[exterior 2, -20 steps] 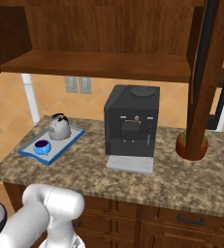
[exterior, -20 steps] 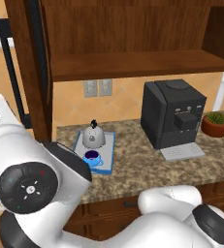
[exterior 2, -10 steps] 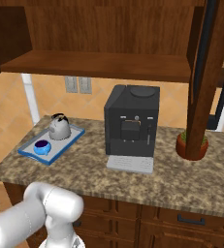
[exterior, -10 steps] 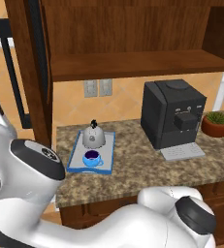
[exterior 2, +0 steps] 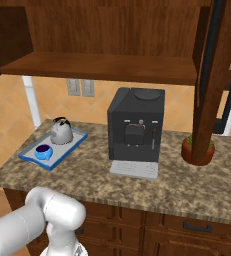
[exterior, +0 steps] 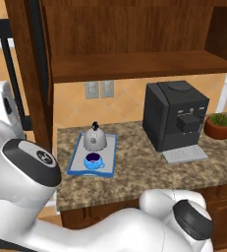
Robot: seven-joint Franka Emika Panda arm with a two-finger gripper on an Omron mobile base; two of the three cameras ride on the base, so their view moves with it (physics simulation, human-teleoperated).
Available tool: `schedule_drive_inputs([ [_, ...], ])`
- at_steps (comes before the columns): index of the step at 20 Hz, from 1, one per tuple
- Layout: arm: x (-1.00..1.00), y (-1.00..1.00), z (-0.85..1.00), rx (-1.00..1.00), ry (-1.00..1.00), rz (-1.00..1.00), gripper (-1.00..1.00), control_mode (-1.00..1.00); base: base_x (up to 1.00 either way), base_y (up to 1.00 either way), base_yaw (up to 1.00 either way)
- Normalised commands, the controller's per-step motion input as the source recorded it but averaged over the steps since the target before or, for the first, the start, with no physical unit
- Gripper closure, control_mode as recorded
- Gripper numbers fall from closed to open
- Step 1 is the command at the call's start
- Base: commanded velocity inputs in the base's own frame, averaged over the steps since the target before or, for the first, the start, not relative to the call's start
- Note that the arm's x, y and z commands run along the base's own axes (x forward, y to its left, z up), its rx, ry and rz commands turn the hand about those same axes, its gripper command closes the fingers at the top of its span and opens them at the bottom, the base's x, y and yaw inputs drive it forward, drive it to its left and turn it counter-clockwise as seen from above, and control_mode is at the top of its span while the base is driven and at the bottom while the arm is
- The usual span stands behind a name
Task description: Pick the kettle from the counter and place it on the tray. Then pick the mug from the cabinet and place it on the tray. Then close the cabinet doors.
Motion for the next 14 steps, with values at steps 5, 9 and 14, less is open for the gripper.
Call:
schedule_drive_inputs([
  [5, 0.01, -0.45, -0.06, 0.0, -0.04, -0.09, -1.0, -1.0, 0.0, 0.0, 0.0],
  [9, 0.04, -0.51, 0.0, 0.0, -0.13, -0.08, -1.0, -1.0, 0.0, 0.0, 0.0],
  [14, 0.21, -0.64, 0.0, 0.0, -0.06, -0.11, -1.0, -1.0, 0.0, 0.0, 0.0],
])
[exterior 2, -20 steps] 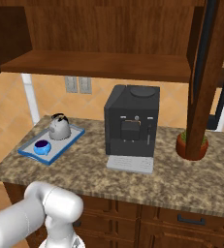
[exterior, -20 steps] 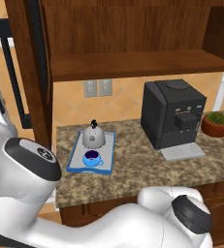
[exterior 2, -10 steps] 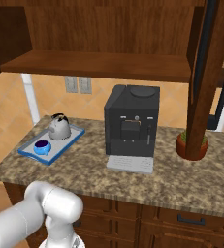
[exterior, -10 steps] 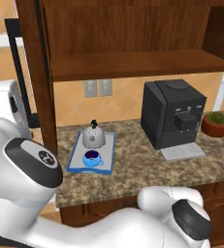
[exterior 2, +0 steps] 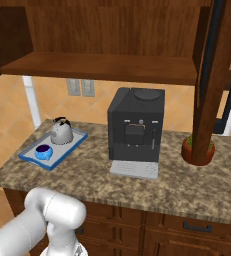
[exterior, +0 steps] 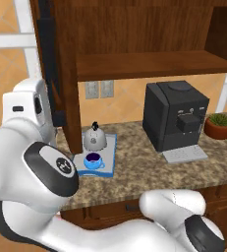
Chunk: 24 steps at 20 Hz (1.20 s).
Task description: Pick the kettle from the counter and place it on the tray. Then pick the mug from the cabinet and place it on the tray. Then close the cabinet doors.
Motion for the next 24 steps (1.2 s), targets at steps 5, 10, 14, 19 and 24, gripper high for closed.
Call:
schedule_drive_inputs([
  [5, 0.37, -0.69, 0.0, 0.0, 0.0, -0.11, -1.0, -1.0, 0.0, 0.0, 0.0],
  [10, 0.4, -0.72, 0.0, 0.0, 0.0, -0.08, -1.0, -1.0, 0.0, 0.0, 0.0],
  [14, 0.46, -0.81, 0.0, 0.0, 0.0, -0.11, -1.0, -1.0, 0.0, 0.0, 0.0],
  [19, 0.51, -0.81, 0.0, 0.0, 0.0, -0.1, -1.0, -1.0, 0.0, 0.0, 0.0],
  [24, 0.52, -0.82, 0.0, 0.0, -0.01, -0.09, -1.0, -1.0, 0.0, 0.0, 0.0],
])
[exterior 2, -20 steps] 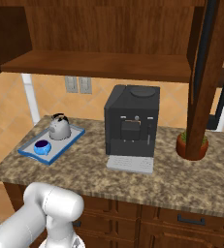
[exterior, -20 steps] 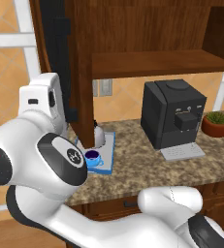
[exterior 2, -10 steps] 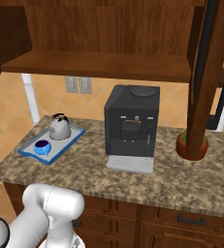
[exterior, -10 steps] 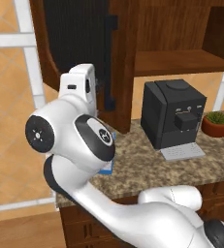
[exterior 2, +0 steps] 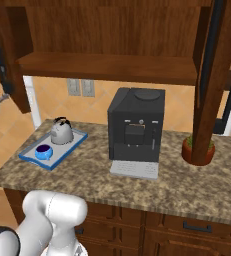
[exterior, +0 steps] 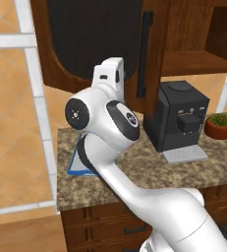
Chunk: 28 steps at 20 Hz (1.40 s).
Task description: Pick the kettle from the counter and place it on the tray. Then pick the mug from the cabinet and place it on the tray. Then close the cabinet doors.
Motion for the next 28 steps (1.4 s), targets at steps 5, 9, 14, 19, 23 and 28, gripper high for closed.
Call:
schedule_drive_inputs([
  [5, 0.73, -0.65, -0.01, 0.03, 0.0, -0.01, -1.0, -1.0, 0.0, 0.0, 0.0],
  [9, 0.87, -0.51, -0.03, 0.11, 0.0, 0.0, -1.0, -1.0, 0.0, 0.0, 0.0],
  [14, 0.88, -0.49, -0.08, 0.11, 0.0, 0.02, -1.0, -1.0, 0.0, 0.0, 0.0],
  [19, 0.78, -0.41, -0.26, 0.02, 0.0, 0.11, -1.0, -1.0, 0.0, 0.0, 0.0],
  [23, 0.75, -0.31, -0.18, 0.0, 0.0, 0.14, -1.0, -1.0, 0.0, 0.0, 0.0],
  [28, 0.71, -0.14, -0.03, 0.0, 0.0, 0.17, -1.0, -1.0, 0.0, 0.0, 0.0],
])
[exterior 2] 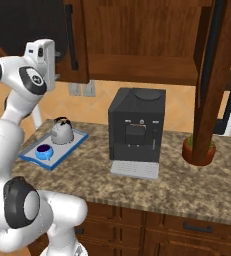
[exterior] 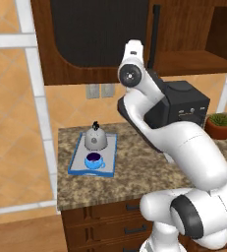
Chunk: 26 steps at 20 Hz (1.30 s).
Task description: Pick the kettle from the counter and place it on the tray. Then pick the mug from the cabinet and place it on the tray. Then close the cabinet doors.
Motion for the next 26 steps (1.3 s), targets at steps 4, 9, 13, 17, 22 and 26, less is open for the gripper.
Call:
schedule_drive_inputs([
  [4, 0.57, -0.02, -0.1, -0.03, 0.01, 0.13, -1.0, -1.0, 0.0, 0.0, 0.0],
  [9, 0.5, 0.0, -0.15, -0.05, 0.05, 0.16, -1.0, -1.0, 0.0, 0.0, 0.0],
  [13, 0.35, 0.0, -0.15, -0.07, 0.1, 0.18, -1.0, -1.0, 0.0, 0.0, 0.0],
  [17, -0.29, 0.0, -0.03, -0.03, 0.1, 0.19, -1.0, -1.0, 0.0, 0.0, 0.0],
  [22, -0.5, -0.01, 0.2, 0.0, 0.0, 0.09, -1.0, -1.0, 0.0, 0.0, 0.0],
  [26, -0.7, -0.03, 0.26, 0.17, 0.0, -0.01, -1.0, -1.0, 0.0, 0.0, 0.0],
])
